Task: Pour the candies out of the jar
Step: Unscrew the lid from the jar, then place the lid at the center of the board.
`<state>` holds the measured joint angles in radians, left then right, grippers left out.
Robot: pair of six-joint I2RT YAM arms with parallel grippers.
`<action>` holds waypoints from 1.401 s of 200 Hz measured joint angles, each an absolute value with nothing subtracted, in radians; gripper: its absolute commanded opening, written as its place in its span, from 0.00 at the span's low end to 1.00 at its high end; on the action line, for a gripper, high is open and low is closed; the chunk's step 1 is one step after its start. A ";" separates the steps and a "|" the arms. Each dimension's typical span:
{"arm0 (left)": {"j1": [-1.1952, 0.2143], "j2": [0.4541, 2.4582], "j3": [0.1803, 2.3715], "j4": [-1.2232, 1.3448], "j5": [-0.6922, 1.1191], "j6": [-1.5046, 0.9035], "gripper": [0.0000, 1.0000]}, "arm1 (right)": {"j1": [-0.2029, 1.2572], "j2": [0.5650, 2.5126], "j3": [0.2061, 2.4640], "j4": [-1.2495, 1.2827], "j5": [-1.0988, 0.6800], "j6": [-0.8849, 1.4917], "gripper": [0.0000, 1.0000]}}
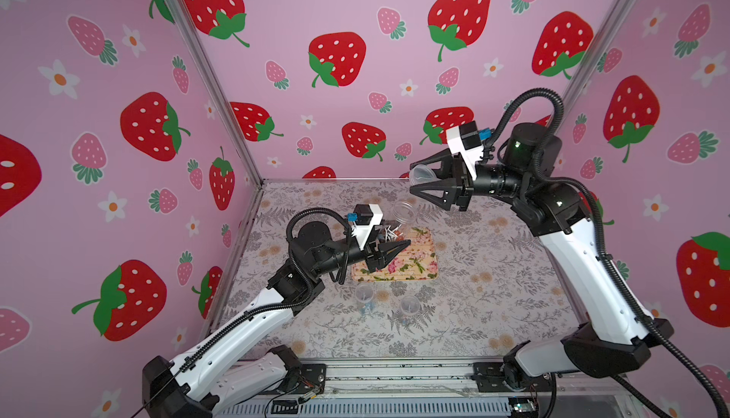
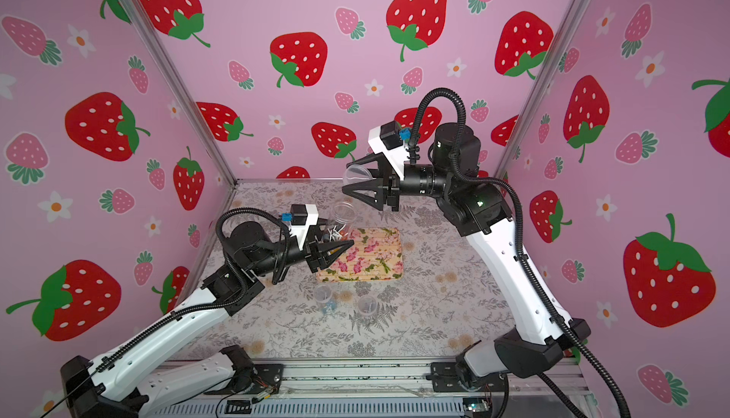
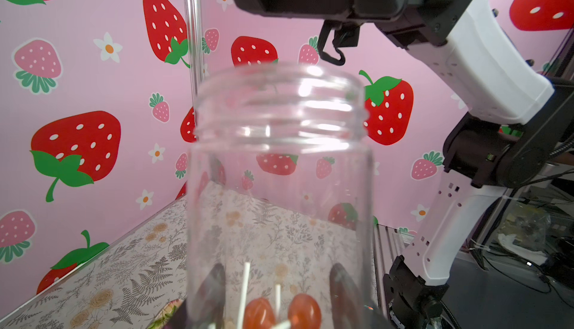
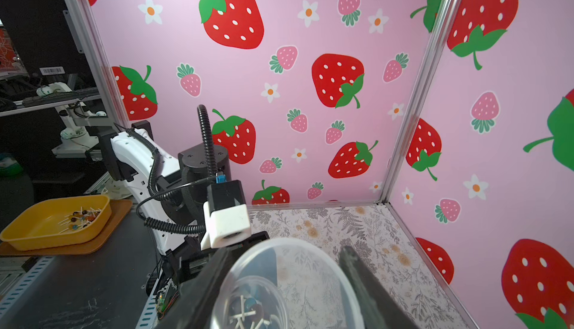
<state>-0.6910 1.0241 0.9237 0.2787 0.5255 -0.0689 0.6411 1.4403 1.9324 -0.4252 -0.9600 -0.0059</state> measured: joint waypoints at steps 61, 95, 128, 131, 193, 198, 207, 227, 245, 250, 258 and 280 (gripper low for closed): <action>-0.691 0.989 0.907 0.263 0.503 -0.064 0.48 | 0.618 1.259 1.631 -0.443 -0.673 -0.022 0.56; -0.691 0.958 0.907 0.258 0.492 -0.060 0.48 | 0.595 1.116 1.377 -0.451 -0.423 0.006 0.55; -0.691 0.955 0.907 0.256 0.486 -0.060 0.48 | 0.590 1.047 1.135 -0.446 -0.213 0.048 0.55; -0.691 0.955 0.906 0.256 0.485 -0.060 0.48 | 0.590 1.045 1.113 -0.445 -0.196 0.052 0.55; -0.691 0.958 0.905 0.250 0.479 -0.060 0.48 | 0.556 1.043 0.774 -0.340 0.012 0.170 0.55; -0.691 0.959 0.905 0.250 0.479 -0.060 0.48 | 0.554 1.044 0.757 -0.326 0.022 0.179 0.55; -0.691 0.962 0.905 0.250 0.479 -0.061 0.48 | 0.550 1.051 0.724 -0.290 0.041 0.195 0.55; -0.691 0.970 0.905 0.250 0.479 -0.067 0.48 | 0.543 1.078 0.659 -0.220 0.072 0.225 0.56; -0.691 0.972 0.902 0.250 0.476 -0.073 0.48 | 0.533 1.120 0.608 -0.160 0.087 0.251 0.56; -0.691 0.972 0.901 0.250 0.473 -0.074 0.48 | 0.532 1.135 0.598 -0.146 0.091 0.258 0.56; -0.691 0.972 0.898 0.250 0.471 -0.076 0.48 | 0.528 1.160 0.583 -0.123 0.097 0.267 0.56; -0.691 0.972 0.891 0.248 0.461 -0.077 0.48 | 0.525 1.225 0.552 -0.061 0.108 0.290 0.56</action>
